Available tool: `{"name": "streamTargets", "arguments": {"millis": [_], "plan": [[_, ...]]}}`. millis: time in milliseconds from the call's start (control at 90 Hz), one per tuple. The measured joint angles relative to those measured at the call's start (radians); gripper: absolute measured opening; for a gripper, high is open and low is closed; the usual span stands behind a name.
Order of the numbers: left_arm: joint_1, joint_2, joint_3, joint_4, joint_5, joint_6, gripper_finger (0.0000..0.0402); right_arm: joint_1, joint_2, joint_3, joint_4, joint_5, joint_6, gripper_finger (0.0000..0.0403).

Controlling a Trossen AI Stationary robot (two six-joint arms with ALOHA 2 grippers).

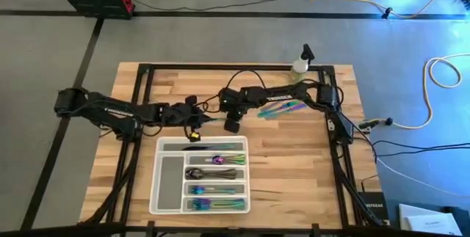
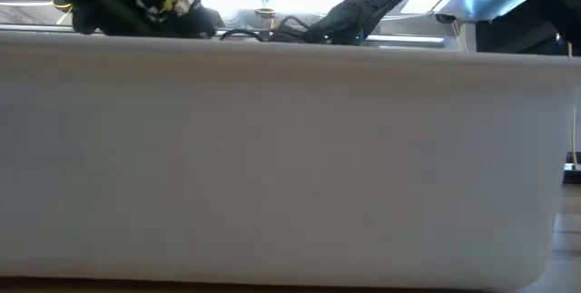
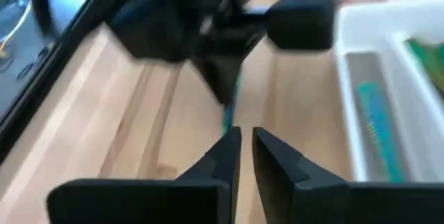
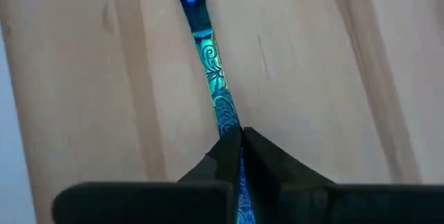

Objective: Sort silverware
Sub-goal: Put the blue table knife into the white silverware tray

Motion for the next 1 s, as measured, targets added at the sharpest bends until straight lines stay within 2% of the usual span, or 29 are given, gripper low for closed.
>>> {"name": "streamTargets", "arguments": {"millis": [178, 367, 700, 1000], "plan": [[0.044, 0.0, -0.096, 0.029, -0.063, -0.067, 0.0024, 0.0, -0.001, -0.023, 0.02, -0.001, 0.006, 0.0], [0.08, 0.0, -0.169, 0.093, -0.039, -0.105, 0.0024, 0.0, 0.0, -0.024, 0.067, 0.006, 0.026, 0.0], [0.163, 0.001, -0.215, 0.084, -0.045, -0.137, 0.0024, 0.0, 0.0, -0.024, 0.072, 0.014, 0.054, 0.0], [0.204, 0.001, -0.215, 0.023, 0.031, -0.074, 0.0004, 0.0, 0.0, -0.025, 0.073, 0.014, 0.056, 0.0]]}}
